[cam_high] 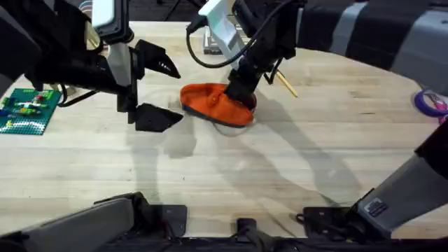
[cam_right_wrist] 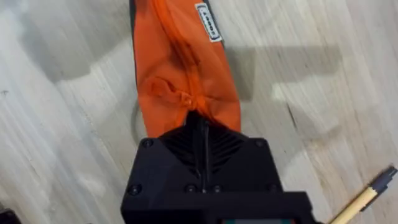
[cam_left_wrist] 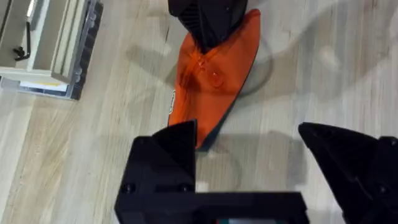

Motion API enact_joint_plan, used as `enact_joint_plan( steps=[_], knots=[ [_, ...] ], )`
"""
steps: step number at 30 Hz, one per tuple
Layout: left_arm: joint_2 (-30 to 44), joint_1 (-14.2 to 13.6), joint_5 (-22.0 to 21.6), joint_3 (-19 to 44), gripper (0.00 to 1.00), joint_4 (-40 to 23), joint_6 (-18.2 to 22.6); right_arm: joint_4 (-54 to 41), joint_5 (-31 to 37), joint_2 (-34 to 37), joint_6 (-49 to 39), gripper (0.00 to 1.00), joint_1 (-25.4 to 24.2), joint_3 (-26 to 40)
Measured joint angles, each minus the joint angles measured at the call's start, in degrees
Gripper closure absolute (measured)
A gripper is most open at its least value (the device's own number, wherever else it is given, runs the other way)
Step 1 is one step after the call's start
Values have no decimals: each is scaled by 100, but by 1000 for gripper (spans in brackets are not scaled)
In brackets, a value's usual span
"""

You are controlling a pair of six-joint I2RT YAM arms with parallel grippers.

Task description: Unzip the bag, pick up the pens from the table one at a time and place them inside, then zip the bag closed.

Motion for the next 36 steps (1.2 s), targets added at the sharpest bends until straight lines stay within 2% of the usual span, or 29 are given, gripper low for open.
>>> enact_joint_plan(
  steps=[11,12,13,16,33,34,35,36],
  knots=[
    [0,-1,0,0,8,0,0,6,16,31,1,966,0,0],
    [0,-1,0,0,8,0,0,3,16,31,9,885,0,0],
    [0,-1,0,0,8,0,0,-35,16,33,1,462,0,0],
    [0,-1,0,0,7,0,0,-106,14,31,-11,10,0,0],
    [0,-1,0,0,8,0,0,-236,16,-98,-21,3,0,0],
    [0,-1,0,0,8,0,0,-321,22,-371,-21,4,0,0],
    [0,-1,0,0,7,0,0,-396,52,-1052,-21,4,-3,0],
    [0,-1,0,0,7,0,0,-412,62,-1441,-21,4,-38,0]
  ],
)
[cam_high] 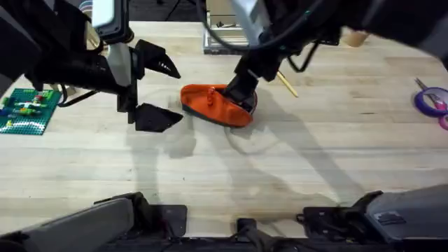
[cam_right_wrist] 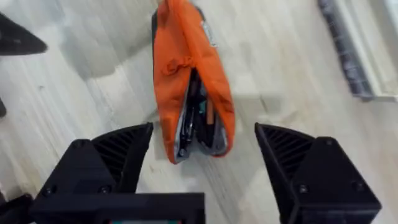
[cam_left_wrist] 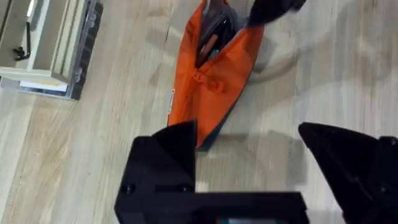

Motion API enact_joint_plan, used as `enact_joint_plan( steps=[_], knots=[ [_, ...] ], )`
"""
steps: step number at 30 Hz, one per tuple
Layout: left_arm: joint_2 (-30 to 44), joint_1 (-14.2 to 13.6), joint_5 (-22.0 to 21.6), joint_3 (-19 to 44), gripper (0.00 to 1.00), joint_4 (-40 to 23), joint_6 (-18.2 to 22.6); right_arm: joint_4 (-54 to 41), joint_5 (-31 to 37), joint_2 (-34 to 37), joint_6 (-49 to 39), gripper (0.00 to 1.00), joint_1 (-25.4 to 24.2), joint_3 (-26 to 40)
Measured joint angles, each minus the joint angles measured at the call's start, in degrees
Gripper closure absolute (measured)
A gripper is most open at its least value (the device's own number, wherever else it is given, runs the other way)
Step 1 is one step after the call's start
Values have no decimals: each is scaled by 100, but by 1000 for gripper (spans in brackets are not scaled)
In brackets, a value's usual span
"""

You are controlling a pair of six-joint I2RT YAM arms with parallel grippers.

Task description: Unzip the bag, pick up the pens from the table one at a time and place them inside, then zip the bag closed.

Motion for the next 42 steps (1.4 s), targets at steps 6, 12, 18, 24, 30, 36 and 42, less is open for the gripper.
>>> enact_joint_plan(
  steps=[6,12,18,24,30,36,42],
  knots=[
    [0,0,0,0,7,0,0,-41,2,-760,122,4,-433,0],
    [0,0,0,0,7,2,0,-44,22,-918,668,4,-1723,0],
    [0,0,0,0,8,1,0,8,24,-868,717,3,-2441,0],
    [0,0,0,0,8,0,0,35,38,-131,739,3,-2783,0],
    [0,0,0,0,8,2,0,73,44,556,739,3,-2797,0],
    [0,0,0,0,8,2,0,152,44,1119,739,3,-2797,0],
    [0,0,0,0,8,2,0,162,44,1560,739,5,-2797,0]
  ],
)
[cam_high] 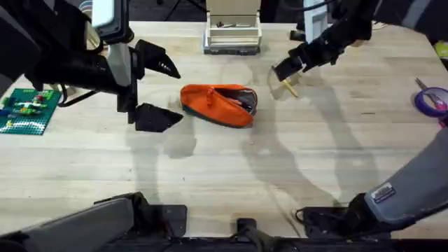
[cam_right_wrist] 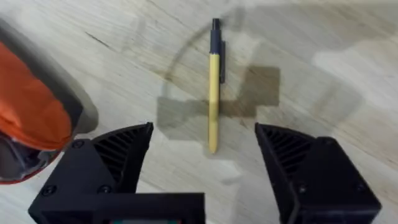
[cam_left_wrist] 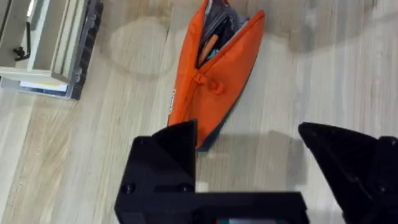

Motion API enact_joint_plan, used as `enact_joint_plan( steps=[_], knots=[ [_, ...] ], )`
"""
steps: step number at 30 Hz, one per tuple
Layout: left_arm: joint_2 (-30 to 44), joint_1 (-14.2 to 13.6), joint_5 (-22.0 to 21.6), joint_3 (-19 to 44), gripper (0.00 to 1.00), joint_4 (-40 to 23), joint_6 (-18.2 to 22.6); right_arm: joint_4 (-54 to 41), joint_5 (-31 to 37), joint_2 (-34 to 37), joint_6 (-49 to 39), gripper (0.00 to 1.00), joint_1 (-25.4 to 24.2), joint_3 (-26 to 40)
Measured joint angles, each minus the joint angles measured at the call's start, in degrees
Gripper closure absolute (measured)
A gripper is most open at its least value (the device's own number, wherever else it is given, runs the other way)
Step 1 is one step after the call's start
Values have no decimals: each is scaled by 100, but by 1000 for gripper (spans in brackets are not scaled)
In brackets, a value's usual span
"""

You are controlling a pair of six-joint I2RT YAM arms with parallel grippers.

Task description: Unzip the bag, pick up the pens from the table one at a time and place them inside, then zip the bag closed.

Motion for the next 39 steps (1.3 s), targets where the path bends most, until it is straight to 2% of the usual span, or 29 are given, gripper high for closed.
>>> enact_joint_plan(
  steps=[12,19,21,22,23,25,26,27,33,36,37,39],
  knots=[
    [0,2,0,0,7,-2,0,307,34,454,69,5,12,-20],
    [0,2,0,0,6,-2,0,804,721,457,404,5,321,-424],
    [0,0,0,0,7,-2,0,888,815,425,422,42,355,-498],
    [0,0,0,0,8,0,0,926,843,411,424,86,361,-531],
    [0,0,0,0,7,-2,0,1009,948,396,472,315,357,-587],
    [0,0,0,0,7,-2,0,1010,1014,385,558,579,361,-600],
    [0,0,0,0,7,-2,0,1008,1095,368,663,906,361,-616],
    [0,0,0,0,8,0,0,1012,1107,356,704,950,361,-619],
    [0,0,0,0,7,0,0,969,1229,274,746,966,383,-692],
    [0,0,0,0,7,0,0,795,1265,-59,697,969,385,-845],
    [0,0,0,0,8,0,0,710,1267,-467,652,968,385,-850],
    [0,0,0,0,8,0,0,656,1268,-762,613,967,385,-850]
  ],
)
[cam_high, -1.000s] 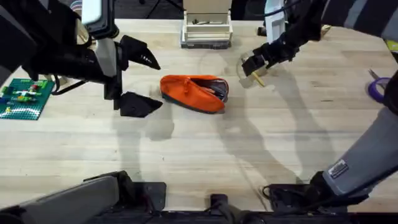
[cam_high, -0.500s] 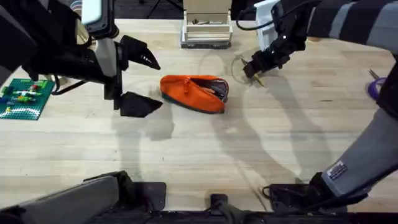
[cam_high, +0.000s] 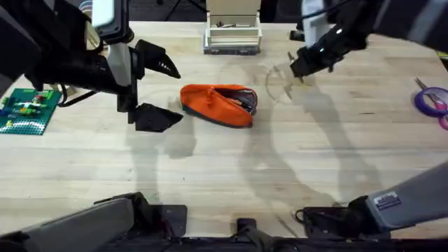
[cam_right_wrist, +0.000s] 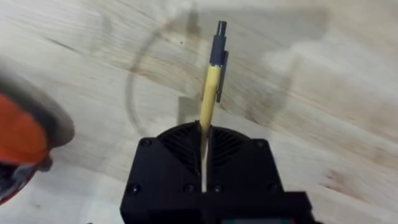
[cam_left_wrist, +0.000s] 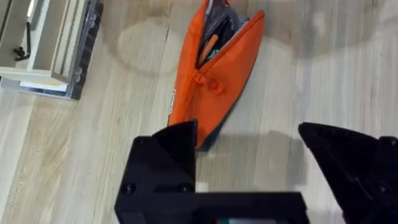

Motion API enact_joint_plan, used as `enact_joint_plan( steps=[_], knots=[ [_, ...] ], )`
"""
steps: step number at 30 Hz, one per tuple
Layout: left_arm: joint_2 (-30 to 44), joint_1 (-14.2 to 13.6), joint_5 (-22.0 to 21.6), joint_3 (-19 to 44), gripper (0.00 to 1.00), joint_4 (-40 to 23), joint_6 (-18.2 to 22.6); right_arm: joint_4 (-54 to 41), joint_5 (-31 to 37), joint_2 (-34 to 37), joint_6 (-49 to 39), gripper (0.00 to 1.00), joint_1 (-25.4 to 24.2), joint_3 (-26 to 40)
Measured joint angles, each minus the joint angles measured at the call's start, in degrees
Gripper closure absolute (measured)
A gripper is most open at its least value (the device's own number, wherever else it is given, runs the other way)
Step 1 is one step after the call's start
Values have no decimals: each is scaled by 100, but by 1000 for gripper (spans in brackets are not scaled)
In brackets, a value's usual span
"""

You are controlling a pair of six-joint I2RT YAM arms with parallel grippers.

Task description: Unzip the bag, pick up the pens from the table one at a time and place them inside, then zip the bag closed.

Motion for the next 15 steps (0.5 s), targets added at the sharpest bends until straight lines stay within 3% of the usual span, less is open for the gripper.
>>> enact_joint_plan(
  steps=[3,10,15],
  knots=[
    [0,0,0,0,8,0,0,-145,-4,-652,-49,967,0,0],
    [0,0,0,0,8,0,0,-324,-5,-1353,-91,967,94,0],
    [0,0,0,0,8,0,0,-547,-5,-2119,-219,967,568,-2]
  ],
)
